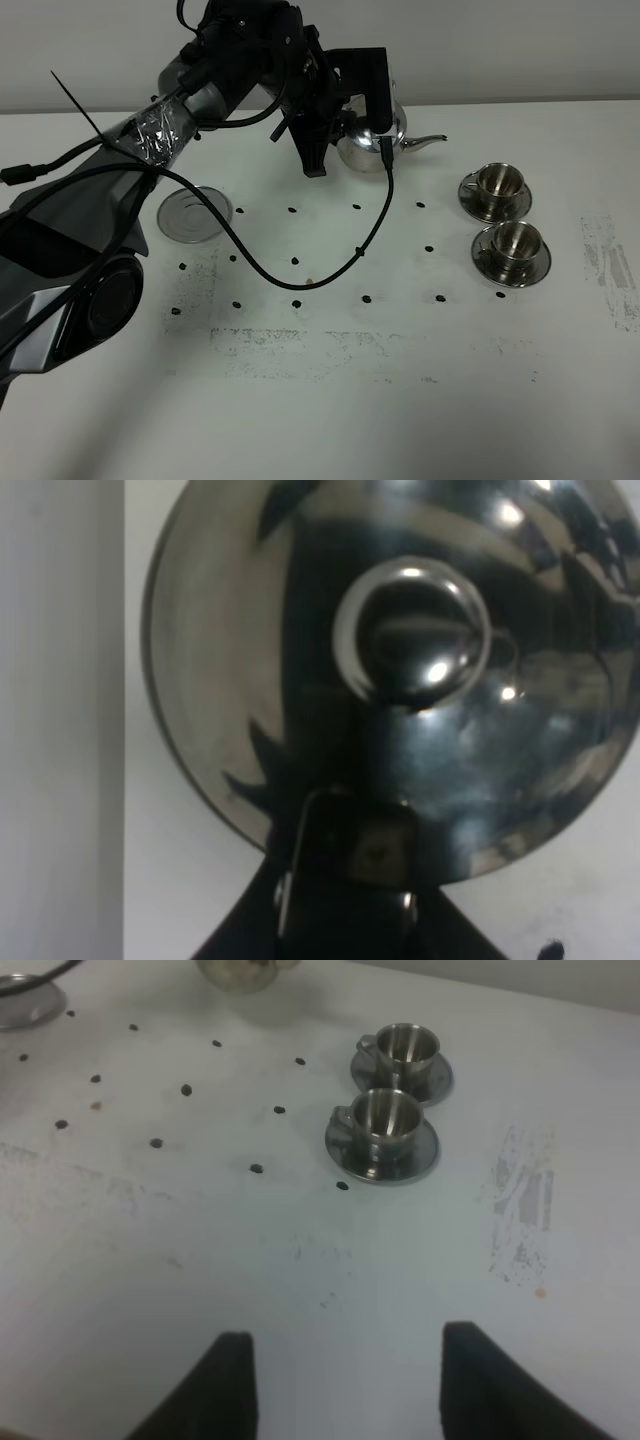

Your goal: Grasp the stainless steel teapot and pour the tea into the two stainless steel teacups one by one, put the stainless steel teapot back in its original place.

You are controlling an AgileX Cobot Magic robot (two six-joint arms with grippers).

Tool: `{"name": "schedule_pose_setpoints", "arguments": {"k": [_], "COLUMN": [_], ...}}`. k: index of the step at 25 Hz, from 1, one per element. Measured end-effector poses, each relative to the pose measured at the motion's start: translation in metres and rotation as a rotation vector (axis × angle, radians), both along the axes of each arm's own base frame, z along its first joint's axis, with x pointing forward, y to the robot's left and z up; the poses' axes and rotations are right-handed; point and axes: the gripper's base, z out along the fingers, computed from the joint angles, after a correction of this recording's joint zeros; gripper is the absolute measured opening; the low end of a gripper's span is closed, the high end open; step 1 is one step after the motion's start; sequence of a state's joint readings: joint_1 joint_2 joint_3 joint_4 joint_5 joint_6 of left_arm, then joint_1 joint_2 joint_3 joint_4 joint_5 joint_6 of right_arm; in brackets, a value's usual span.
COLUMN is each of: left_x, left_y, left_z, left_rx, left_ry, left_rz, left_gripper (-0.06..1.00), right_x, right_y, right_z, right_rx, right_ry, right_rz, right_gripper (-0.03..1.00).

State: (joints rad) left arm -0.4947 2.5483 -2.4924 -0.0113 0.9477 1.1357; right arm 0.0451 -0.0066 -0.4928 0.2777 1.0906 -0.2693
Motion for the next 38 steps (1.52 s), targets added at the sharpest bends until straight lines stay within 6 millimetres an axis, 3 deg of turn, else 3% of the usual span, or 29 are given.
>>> {"name": "schedule_pose_setpoints", "arguments": {"k": [11,21,38], "left_x": [-0.003,-0.005,-0.004], "left_y": [-0.025,-0.039,-0.053], "left_z": [0.001,-0.027,-0.034], "left_rx": [-0.047,-0.037,-0.065], "left_ry": [-0.100,-0.080,-0.156], "left_rz": [-0.028,-0.053,-0.069], "left_gripper": [0.16,0.16,0.16], "right_x": [0.000,0.000,0.000], "right_y": [0.000,0.000,0.000], "right_z": [0.000,0.000,0.000], "right_rx": [0.000,0.000,0.001], "right_ry": [0.000,0.000,0.000], "right_rz": [0.000,0.000,-0.001], "right_gripper": [0.41,0.41,0.41]}}
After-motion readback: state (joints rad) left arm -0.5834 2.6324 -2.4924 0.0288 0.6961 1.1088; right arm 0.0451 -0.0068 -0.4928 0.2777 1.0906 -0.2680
